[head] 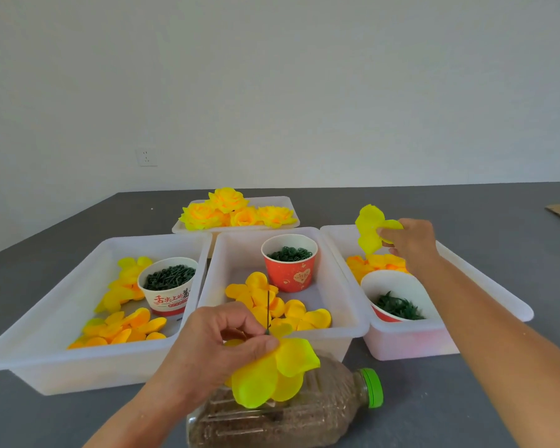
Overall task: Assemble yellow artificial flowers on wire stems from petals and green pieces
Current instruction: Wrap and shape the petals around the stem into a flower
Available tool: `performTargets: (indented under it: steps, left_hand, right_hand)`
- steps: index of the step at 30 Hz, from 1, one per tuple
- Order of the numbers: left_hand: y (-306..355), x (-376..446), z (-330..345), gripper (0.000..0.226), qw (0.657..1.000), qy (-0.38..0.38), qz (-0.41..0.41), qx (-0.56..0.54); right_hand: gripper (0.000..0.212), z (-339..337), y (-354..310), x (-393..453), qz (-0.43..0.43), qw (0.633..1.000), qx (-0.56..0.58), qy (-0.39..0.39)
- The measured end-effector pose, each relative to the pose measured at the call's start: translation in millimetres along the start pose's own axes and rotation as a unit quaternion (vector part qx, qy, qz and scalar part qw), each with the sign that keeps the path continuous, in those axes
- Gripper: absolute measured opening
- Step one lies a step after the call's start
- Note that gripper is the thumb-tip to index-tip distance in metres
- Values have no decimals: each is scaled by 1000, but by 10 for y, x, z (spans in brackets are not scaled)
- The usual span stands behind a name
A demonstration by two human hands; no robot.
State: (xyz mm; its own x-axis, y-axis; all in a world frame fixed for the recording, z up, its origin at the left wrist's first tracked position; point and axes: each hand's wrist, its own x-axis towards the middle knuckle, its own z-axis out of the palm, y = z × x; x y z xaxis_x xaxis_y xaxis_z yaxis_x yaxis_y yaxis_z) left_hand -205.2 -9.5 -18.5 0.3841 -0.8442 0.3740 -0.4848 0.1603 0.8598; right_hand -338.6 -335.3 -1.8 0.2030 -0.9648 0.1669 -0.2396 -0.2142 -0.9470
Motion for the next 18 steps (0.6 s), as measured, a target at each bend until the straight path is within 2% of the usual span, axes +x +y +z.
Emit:
performTargets:
  steps: [2, 5, 9, 16, 18]
  left_hand:
    - [-9, -1, 6, 15, 1000, 1, -1, -3]
    - [-28, -2, 13, 15, 1000, 2, -4, -5]
    - [-46, -6, 12, 16, 1000, 6, -5, 2]
    - [-3, -21, 26, 10, 1000, 6, -26, 2]
    - [-7, -25, 23, 14, 999, 11, -31, 10]
  right_hand:
    - [19, -84, -95, -83, 30, 990, 132, -30]
    - [16, -137, -264, -308, 49, 968, 229, -91]
    - [15, -77, -419, -683, 58, 946, 267, -173]
    - [13, 163, -597, -1339, 40, 908, 270, -319]
    - [13, 226, -624, -1468, 43, 897, 269, -348]
